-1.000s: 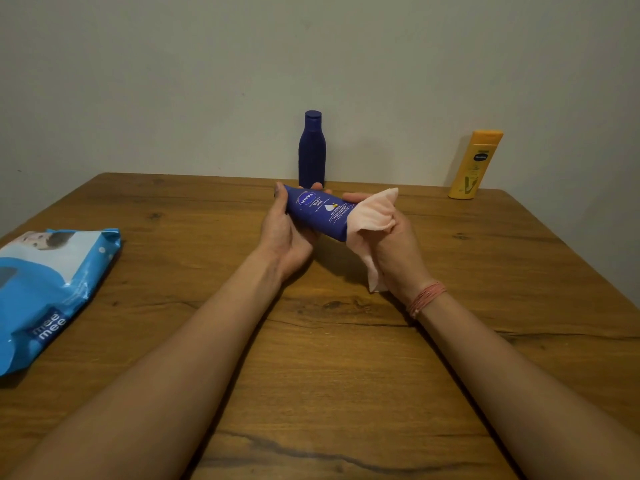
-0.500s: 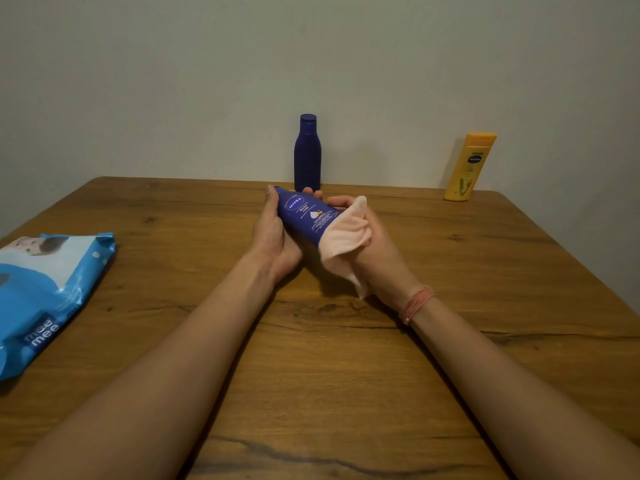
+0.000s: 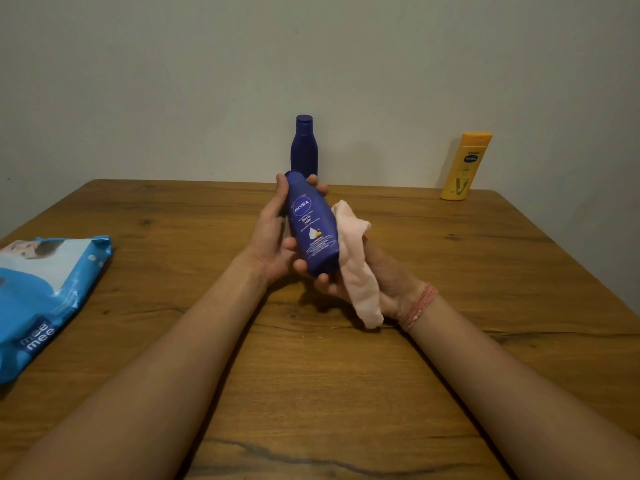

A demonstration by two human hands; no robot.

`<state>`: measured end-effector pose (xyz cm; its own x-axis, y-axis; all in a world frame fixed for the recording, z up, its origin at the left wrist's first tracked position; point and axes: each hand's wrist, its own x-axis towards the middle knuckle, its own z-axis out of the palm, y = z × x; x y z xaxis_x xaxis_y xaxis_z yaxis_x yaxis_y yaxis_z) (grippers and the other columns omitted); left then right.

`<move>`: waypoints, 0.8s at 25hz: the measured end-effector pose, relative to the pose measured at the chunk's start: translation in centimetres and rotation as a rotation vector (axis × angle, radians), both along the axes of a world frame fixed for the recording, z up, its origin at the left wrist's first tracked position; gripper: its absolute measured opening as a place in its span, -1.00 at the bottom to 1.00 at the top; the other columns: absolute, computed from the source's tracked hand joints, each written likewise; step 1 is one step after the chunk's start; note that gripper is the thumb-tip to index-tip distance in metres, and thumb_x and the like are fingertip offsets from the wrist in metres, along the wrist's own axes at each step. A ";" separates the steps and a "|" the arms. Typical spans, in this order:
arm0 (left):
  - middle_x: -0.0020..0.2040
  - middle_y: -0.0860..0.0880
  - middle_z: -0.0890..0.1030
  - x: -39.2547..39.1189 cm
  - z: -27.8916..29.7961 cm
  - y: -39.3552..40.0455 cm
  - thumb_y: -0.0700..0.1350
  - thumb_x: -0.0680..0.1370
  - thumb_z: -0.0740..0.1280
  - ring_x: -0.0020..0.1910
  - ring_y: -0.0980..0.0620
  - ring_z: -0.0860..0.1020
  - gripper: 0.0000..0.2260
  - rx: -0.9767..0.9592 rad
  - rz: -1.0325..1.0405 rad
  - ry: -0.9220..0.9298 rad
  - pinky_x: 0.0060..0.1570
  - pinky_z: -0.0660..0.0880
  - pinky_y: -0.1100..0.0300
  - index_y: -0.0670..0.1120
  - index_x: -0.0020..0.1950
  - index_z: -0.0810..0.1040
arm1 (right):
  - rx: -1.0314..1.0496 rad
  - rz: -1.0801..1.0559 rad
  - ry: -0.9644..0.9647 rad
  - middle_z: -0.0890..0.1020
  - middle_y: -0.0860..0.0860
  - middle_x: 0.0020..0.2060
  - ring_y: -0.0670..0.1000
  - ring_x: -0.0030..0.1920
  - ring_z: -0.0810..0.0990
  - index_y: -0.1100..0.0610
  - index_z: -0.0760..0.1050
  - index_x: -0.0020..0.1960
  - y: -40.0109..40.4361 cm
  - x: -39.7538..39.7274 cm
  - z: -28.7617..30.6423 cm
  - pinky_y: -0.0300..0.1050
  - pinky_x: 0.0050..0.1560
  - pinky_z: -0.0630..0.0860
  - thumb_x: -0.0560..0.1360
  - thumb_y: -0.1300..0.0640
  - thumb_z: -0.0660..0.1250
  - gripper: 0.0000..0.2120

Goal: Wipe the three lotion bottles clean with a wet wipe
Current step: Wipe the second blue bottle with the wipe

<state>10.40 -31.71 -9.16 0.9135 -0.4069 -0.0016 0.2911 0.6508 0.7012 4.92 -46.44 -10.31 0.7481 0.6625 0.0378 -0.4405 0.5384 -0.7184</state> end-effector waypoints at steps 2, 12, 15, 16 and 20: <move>-0.03 -0.04 0.64 -0.1 -0.2 -0.3 0.16 0.62 0.23 -0.19 0.08 0.64 -0.58 0.141 -0.028 -0.051 -0.10 0.58 0.15 -0.12 0.28 0.52 | -0.056 0.008 -0.039 0.51 0.10 -0.03 0.01 -0.12 0.56 0.13 0.34 0.33 0.4 0.0 0.1 -0.17 -0.25 0.56 0.36 0.07 0.53 -0.37; -0.04 -0.13 0.53 -0.1 -0.2 -1.2 0.15 0.54 0.30 -0.14 -0.03 0.53 -0.64 0.382 0.048 -0.248 -0.03 0.49 0.03 -0.05 0.20 0.55 | -0.871 -0.601 -0.552 0.67 -0.05 -0.10 -0.05 -0.01 0.64 0.00 0.57 -0.01 1.9 0.2 -0.3 -0.07 0.10 0.58 0.38 -0.02 0.44 -0.79; -0.05 -0.13 0.55 -0.2 -0.5 -1.1 0.08 0.57 0.26 -0.15 -0.03 0.57 -0.71 0.316 0.051 -0.195 -0.07 0.53 0.05 -0.09 0.14 0.54 | -0.864 -0.654 -0.475 0.62 -0.09 -0.16 -0.07 -0.09 0.63 -0.09 0.50 0.05 1.3 0.3 0.1 -0.12 -0.06 0.56 0.54 -0.04 0.34 -0.90; -0.06 -0.12 0.57 -0.3 -0.6 -1.1 0.08 0.58 0.24 -0.15 -0.03 0.58 -0.71 0.281 0.024 -0.170 -0.08 0.55 0.06 -0.10 0.14 0.52 | -0.773 -0.638 -0.452 0.61 -0.11 -0.14 -0.10 -0.08 0.63 -0.06 0.49 0.12 1.1 0.4 0.1 -0.13 -0.05 0.56 0.59 0.01 0.28 -0.88; -0.10 -0.06 0.59 -0.5 -0.6 -1.1 0.10 0.59 0.20 -0.20 0.02 0.60 -0.71 0.174 -0.059 -0.096 -0.16 0.58 0.12 -0.09 0.13 0.46 | -0.331 -0.551 -0.185 0.62 0.09 0.00 0.03 0.03 0.63 0.06 0.43 0.17 1.0 0.5 -0.1 0.01 0.11 0.57 0.60 0.08 0.24 -0.84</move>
<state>9.86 -32.85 -9.81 0.8874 -0.4609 0.0092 0.2519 0.5014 0.8277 5.46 -45.43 -10.40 0.9812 0.1842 0.0584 -0.0179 0.3877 -0.9216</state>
